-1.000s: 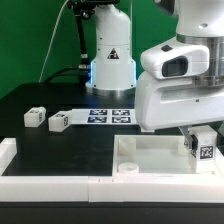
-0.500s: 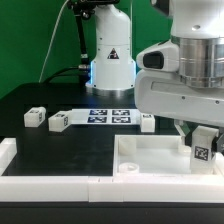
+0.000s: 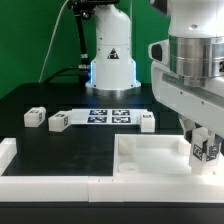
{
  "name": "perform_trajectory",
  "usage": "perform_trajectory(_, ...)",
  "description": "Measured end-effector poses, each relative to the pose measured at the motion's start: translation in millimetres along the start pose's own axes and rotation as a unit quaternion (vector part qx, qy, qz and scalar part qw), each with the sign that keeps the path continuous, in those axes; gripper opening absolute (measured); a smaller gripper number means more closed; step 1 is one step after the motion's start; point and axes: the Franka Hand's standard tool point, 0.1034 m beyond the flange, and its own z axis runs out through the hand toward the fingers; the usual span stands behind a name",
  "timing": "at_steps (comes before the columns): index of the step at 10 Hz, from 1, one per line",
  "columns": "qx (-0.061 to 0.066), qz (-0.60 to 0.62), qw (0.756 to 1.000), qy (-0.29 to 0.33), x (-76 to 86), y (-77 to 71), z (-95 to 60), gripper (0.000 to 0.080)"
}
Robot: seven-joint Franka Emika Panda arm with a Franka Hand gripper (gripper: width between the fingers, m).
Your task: Assemble one leg
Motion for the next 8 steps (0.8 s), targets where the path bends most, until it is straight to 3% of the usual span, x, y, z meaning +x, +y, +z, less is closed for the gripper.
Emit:
perform_trajectory(3, -0.001, -0.025, 1.0, 0.0, -0.2, 0.2, 0.7, 0.0296)
perform_trajectory(4, 0.0, -0.025, 1.0, 0.0, -0.5, 0.0, 0.7, 0.0517)
perform_trajectory(5, 0.001, -0.076, 0.997, 0.003, -1.3, -1.2, 0.1, 0.0517)
perform_trajectory(6, -0.002, -0.138, 0.99, 0.002, -3.1, -1.1, -0.2, 0.0626)
perform_trajectory(8, -0.005, -0.247, 0.969, 0.004, -6.2, -1.7, -0.1, 0.0645)
